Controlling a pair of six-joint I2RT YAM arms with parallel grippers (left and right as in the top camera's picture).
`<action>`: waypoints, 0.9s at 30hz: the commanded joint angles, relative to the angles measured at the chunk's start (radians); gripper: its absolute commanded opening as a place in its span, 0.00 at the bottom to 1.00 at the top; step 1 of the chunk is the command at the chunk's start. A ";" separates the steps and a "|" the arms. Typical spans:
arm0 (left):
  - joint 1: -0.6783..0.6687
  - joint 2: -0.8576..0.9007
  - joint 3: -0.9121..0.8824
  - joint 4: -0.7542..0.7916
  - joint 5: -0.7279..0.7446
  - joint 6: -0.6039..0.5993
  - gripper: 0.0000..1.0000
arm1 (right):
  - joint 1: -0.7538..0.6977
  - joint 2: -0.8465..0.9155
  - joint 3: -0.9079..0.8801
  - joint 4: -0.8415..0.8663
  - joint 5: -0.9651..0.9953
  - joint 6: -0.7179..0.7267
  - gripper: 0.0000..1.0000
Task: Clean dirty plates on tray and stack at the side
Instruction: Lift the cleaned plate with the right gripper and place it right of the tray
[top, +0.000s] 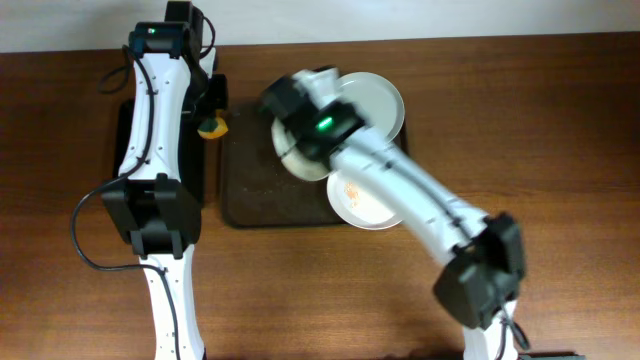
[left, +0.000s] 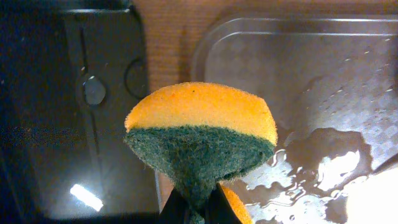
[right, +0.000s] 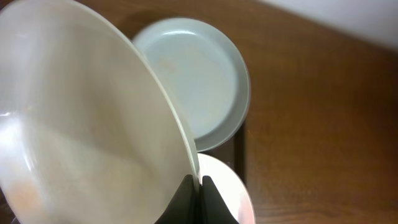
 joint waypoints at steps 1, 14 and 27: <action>-0.021 0.002 0.014 0.017 0.012 -0.013 0.01 | -0.246 -0.100 0.017 -0.053 -0.406 0.012 0.04; -0.047 0.004 0.014 0.026 0.011 -0.013 0.01 | -0.956 -0.097 -0.206 -0.127 -0.613 -0.045 0.04; -0.073 0.005 0.014 0.090 0.012 -0.013 0.01 | -0.974 -0.099 -0.517 0.214 -0.642 -0.102 0.44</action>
